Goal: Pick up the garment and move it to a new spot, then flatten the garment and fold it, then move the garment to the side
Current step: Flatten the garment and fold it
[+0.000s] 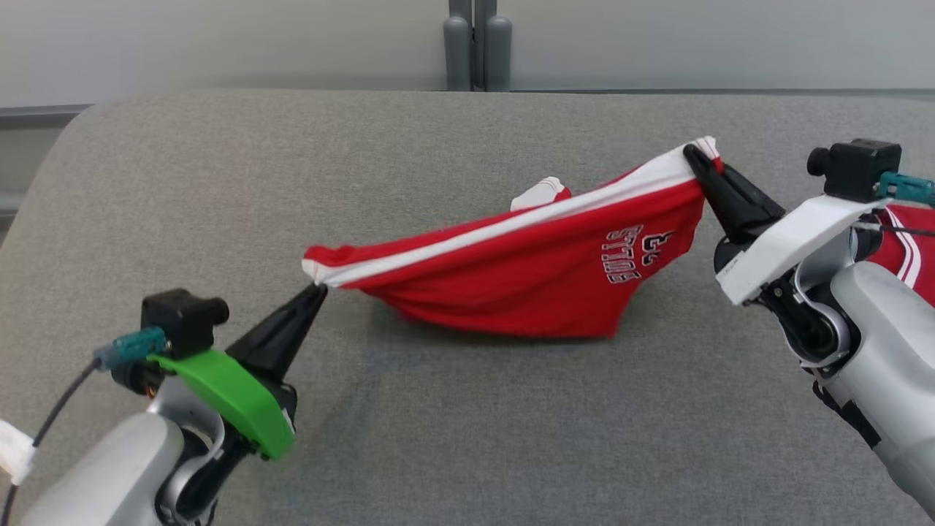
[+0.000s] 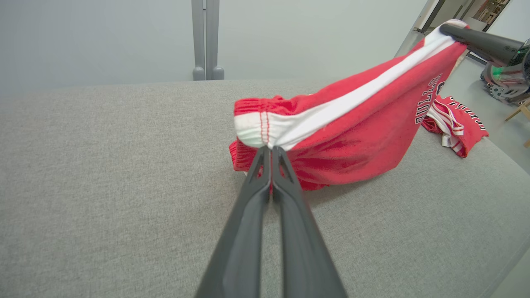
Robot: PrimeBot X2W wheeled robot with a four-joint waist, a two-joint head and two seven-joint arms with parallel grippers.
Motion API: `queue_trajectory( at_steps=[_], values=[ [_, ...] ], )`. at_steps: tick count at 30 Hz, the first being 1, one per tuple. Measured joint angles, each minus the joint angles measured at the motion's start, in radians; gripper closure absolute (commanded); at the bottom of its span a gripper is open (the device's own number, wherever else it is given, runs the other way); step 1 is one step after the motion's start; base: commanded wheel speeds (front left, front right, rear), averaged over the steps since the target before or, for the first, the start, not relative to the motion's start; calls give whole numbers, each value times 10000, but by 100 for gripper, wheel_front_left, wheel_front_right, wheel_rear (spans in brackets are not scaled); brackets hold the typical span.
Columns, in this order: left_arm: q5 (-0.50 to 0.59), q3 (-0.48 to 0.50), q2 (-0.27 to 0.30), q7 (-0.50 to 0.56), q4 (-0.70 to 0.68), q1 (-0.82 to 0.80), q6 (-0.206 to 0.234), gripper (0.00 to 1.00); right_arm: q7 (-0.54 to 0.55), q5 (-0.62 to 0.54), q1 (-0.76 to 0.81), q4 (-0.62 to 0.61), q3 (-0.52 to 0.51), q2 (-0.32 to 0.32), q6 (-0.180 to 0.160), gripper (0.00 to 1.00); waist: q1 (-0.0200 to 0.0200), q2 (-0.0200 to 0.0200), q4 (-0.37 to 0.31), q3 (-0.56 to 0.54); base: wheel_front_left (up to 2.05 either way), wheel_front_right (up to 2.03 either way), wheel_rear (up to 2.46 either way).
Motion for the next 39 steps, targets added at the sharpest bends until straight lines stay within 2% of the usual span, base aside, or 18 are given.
queue_trajectory(
  at_steps=[6, 15, 20, 27, 34, 37, 39],
  values=[
    [245, 291, 50, 702, 299, -1876, 0, 100, -719, -313, -1153, 217, -36, 155, 0, 100, 0, 0, -306, 566, 0, 0, 0],
    [606, 433, -504, 1526, 2405, -6096, -345, 100, -949, -443, -4607, 1195, 56, 713, -2, 100, 0, 0, -627, 1857, 0, 0, 0],
    [888, 541, -662, 1365, 3521, -8327, -405, 100, -1212, -84, -6717, 1985, -73, 1313, -2, 100, 0, 0, -823, 2647, 0, 0, 0],
    [986, 299, -959, 1007, 4732, -10894, -451, 100, -1448, 6, -9193, 2832, 25, 1569, -2, 100, 1, 0, -1076, 3655, 0, 0, 0],
    [456, -284, -970, 663, 5643, -11915, -453, 100, -1563, -75, -10408, 3060, 571, 1526, -2, 100, 1, 0, -1253, 4255, 0, 0, 0],
    [209, -685, -965, 472, 5770, -11820, -466, 100, -1574, -42, -10287, 3033, 1037, 1450, -2, 100, 2, 0, -1311, 4293, 0, 0, 0],
    [-144, -1127, -867, 263, 5754, -11340, -468, 100, -1605, 92, -9617, 2840, 1446, 1174, -2, 100, 1, 0, -1333, 4165, 0, 0, 0]
  ],
)
